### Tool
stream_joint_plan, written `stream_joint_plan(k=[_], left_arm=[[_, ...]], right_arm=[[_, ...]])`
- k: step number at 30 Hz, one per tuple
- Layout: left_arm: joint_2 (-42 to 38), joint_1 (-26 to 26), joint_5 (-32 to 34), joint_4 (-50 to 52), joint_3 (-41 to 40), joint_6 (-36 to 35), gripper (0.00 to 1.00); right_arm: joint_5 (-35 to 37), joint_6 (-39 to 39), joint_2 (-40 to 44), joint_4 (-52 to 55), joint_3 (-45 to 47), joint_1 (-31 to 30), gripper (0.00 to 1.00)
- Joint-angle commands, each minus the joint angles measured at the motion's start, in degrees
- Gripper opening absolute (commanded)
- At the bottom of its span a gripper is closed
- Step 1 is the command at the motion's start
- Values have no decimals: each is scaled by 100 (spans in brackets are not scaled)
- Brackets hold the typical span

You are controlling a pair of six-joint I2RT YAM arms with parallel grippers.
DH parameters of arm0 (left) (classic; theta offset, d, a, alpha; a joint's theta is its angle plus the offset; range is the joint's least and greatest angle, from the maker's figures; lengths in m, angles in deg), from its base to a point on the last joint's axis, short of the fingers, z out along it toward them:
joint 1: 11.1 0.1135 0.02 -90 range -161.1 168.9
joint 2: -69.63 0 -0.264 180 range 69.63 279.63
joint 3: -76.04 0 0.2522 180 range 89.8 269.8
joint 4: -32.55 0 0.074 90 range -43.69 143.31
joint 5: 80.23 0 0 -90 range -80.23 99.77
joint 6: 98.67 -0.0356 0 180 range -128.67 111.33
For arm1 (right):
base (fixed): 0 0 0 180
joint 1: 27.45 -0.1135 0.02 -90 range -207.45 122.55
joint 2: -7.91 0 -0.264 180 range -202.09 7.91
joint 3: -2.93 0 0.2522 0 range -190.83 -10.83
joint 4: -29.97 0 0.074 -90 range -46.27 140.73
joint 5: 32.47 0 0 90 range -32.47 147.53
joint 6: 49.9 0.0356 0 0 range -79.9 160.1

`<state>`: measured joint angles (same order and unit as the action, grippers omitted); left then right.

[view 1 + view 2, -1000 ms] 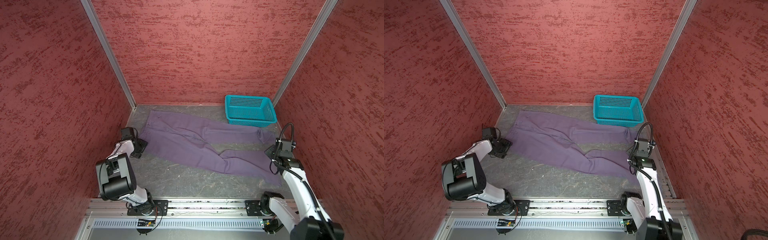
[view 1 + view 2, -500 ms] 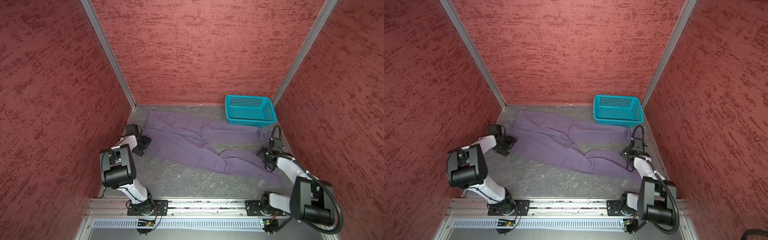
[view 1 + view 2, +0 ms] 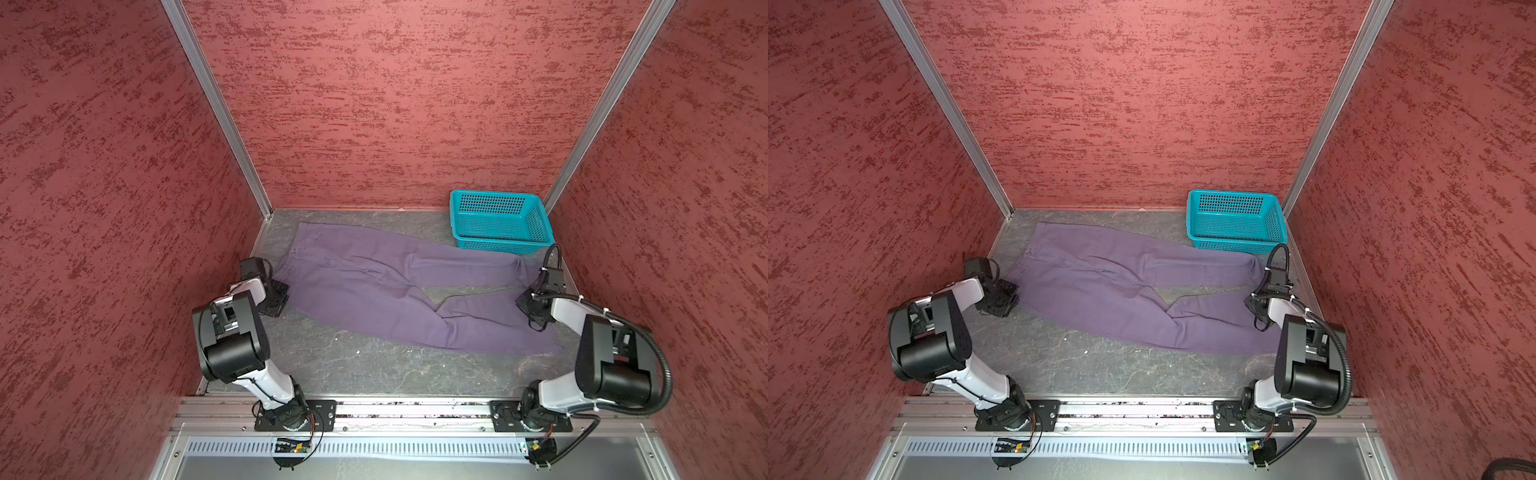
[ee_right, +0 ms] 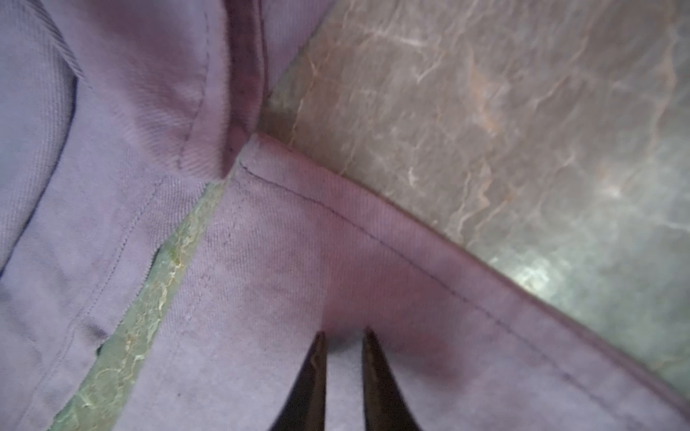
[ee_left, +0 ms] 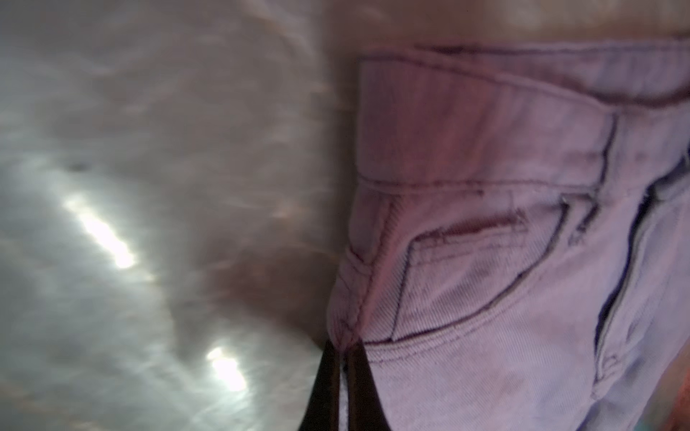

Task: Fold and stack the trousers
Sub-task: Flatten out the trousers at the center of the table.

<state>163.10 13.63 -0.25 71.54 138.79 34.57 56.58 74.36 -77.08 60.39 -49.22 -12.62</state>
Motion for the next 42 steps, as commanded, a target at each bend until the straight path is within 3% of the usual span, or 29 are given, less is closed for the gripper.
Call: stream_joint_plan(k=[1, 3, 13, 15, 22, 24, 27, 30, 35, 38, 42], left_arm=[[-465, 290, 115, -31, -329, 22, 0], [-868, 444, 216, -6, -542, 78, 0], [-2909, 1186, 1199, 904, -1026, 110, 0], [-3295, 1361, 1126, 841, -1132, 77, 2], [-3128, 1394, 662, 949, -959, 102, 69], [-3226, 1390, 629, 965, -967, 131, 76], [-3378, 1345, 463, 825, -968, 110, 76], [-3237, 897, 476, 705, -806, 105, 65], [-2578, -672, 1185, 467, -264, 253, 54], [-2110, -1440, 1420, 403, 162, 300, 54], [-1457, -2017, 1533, 487, 685, 296, 54]], right_arm=[[-98, 114, -90, -194, 101, 179, 6], [-275, 140, -81, -308, 165, 239, 0], [-749, 264, 59, -498, 287, 267, 0], [-687, 261, 141, -476, 339, 275, 0], [-365, 152, 667, -251, 421, 460, 6], [-238, 123, 944, -150, 420, 584, 9], [-455, -201, 1346, -195, 294, 596, 15], [-589, -542, 1656, -395, 137, 256, 26], [133, -1113, 1211, -181, -407, -879, 38], [60, -1085, 735, -220, -593, -1109, 38], [-28, -1019, 387, -479, -606, -1219, 32]])
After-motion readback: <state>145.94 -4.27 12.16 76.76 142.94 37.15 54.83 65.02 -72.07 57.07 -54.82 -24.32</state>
